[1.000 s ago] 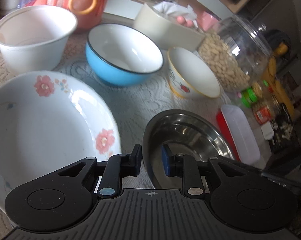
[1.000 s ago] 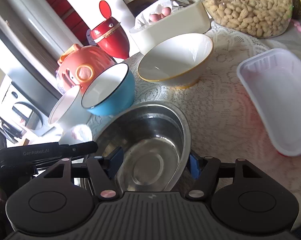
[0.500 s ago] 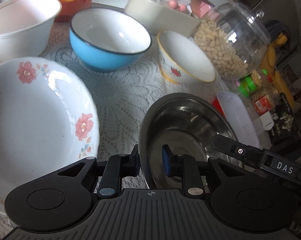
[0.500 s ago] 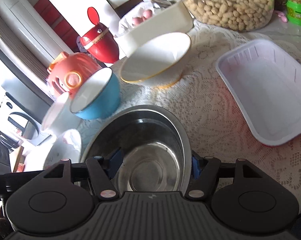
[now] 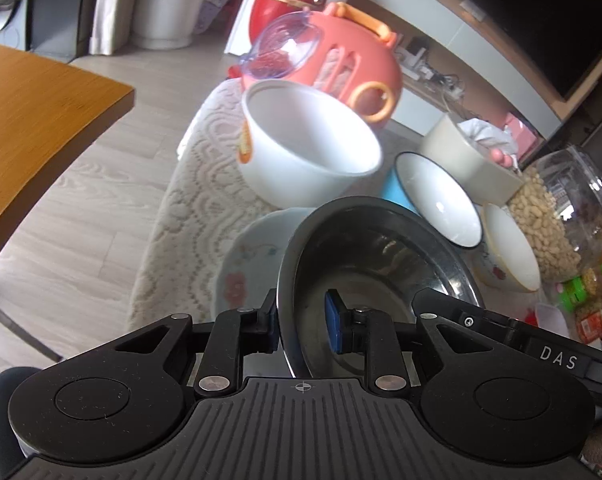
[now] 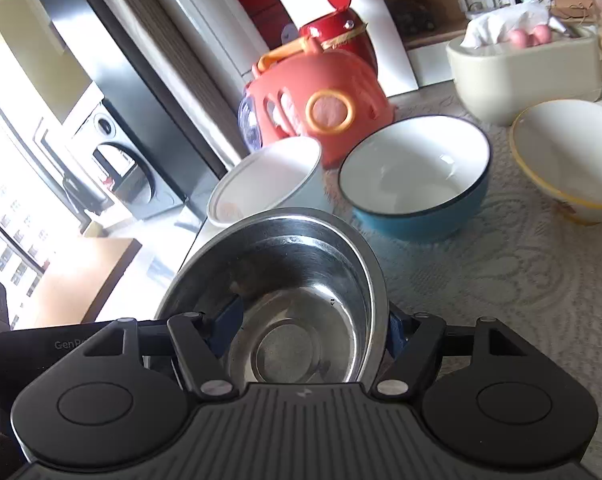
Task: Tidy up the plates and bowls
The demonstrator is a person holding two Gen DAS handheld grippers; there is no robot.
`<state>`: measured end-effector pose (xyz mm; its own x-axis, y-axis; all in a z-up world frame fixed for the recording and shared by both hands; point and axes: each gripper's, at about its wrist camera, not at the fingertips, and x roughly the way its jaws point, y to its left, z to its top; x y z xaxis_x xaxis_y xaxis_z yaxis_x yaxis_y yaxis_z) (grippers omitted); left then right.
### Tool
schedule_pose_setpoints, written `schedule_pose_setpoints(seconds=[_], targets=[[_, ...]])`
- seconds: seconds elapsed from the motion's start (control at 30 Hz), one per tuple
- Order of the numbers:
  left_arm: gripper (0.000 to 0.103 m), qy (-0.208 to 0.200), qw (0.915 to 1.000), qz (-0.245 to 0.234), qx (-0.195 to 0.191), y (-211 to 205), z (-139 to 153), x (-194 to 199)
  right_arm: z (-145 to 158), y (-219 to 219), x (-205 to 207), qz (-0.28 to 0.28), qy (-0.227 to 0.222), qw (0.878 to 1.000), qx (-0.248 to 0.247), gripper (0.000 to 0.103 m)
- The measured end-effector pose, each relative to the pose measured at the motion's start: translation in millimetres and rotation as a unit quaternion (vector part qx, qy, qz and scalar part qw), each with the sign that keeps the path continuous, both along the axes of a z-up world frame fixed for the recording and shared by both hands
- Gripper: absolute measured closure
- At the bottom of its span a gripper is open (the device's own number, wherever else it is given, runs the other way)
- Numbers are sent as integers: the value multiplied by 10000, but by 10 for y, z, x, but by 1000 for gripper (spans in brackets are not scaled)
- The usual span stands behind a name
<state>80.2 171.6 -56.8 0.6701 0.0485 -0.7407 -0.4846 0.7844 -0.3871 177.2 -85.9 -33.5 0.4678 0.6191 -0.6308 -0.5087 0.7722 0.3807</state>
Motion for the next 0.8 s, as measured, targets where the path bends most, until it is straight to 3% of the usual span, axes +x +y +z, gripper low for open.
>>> schedule_pose_setpoints(seconds=[0.17, 0.3, 0.33, 0.4, 0.5, 0.63, 0.73, 0.8], targets=[[77, 95, 9991, 89, 398, 74, -67, -7, -178, 252, -20, 160, 99, 9994, -289, 31], [79, 79, 9969, 192, 757, 110, -65, -82, -183, 342, -101, 196, -277, 9976, -602, 31], [75, 86, 9965, 231, 803, 130, -68, -103, -173, 352, -126, 171, -426, 9964, -709, 31], [71, 113, 9967, 224, 778, 160, -90, -96, -129, 349, -166, 129, -741, 9934, -870, 30], [73, 184, 9983, 147, 525, 194, -157, -72, -82, 257, -161, -78, -940, 9910, -955, 28], [70, 286, 9994, 184, 55, 257, -272, -56, -209, 150, -23, -193, -318, 9960, -811, 28], [75, 298, 9993, 168, -134, 270, -307, -38, -345, 106, 46, -70, 375, 9982, -473, 24], [76, 322, 9992, 175, -133, 266, -290, -40, -375, 110, 33, -126, 527, 9979, -359, 22]])
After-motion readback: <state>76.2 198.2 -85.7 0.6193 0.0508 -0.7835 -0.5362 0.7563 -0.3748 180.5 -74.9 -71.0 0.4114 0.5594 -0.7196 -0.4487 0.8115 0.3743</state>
